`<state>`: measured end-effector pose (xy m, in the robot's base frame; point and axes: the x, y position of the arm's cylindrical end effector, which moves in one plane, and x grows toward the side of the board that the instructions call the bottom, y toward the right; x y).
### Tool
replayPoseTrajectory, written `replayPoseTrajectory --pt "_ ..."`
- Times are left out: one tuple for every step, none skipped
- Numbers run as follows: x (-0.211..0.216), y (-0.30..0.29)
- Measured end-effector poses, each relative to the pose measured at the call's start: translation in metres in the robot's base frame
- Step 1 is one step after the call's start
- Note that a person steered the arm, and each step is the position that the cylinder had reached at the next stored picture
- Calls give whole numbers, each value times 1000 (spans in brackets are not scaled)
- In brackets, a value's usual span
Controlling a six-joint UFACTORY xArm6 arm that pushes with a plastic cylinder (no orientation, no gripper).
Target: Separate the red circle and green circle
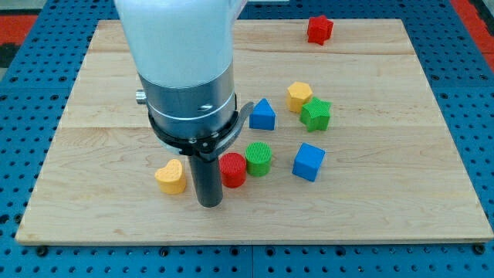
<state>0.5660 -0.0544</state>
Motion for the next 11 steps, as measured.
replayPoseTrajectory --pt "0 -3" --pt "0 -5" --pt "0 -5" --pt "-2 -4" --pt "8 28" --pt "6 36" --pt "1 39" --pt "-5 43" --pt "-9 51" --pt "-21 46" --pt "-25 40"
